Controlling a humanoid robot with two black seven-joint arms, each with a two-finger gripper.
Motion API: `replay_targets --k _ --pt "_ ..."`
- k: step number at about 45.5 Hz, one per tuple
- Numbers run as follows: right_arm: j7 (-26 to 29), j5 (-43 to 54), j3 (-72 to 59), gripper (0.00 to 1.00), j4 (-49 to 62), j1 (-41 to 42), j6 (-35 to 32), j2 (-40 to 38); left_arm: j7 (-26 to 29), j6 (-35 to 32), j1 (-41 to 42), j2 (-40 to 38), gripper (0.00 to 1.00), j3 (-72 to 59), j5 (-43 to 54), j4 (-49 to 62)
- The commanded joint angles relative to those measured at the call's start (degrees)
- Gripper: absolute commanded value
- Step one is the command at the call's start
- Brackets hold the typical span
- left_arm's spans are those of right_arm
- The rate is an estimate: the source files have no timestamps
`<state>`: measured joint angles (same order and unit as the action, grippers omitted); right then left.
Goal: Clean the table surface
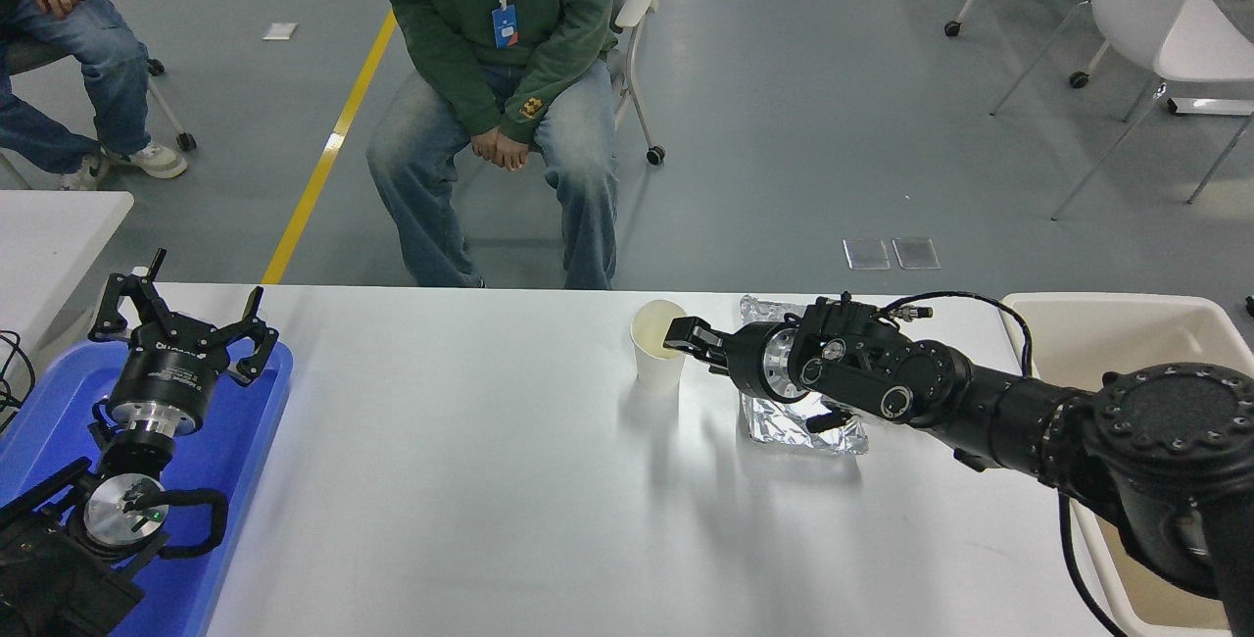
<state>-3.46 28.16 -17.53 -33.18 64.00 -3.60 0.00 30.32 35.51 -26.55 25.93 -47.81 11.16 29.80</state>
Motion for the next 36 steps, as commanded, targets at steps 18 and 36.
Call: replay_targets --k 18,36 --pt "0.12 -0.04 -0.14 0.00 -0.66 0.25 -0.79 0.00 0.00 0.00 0.00 0.00 1.00 0.00 0.00 0.00" --pt "0.03 -0.92 0.21 0.00 -1.45 0.87 -0.79 0.00 0.00 0.00 0.00 0.00 1.00 0.00 0.00 0.00"
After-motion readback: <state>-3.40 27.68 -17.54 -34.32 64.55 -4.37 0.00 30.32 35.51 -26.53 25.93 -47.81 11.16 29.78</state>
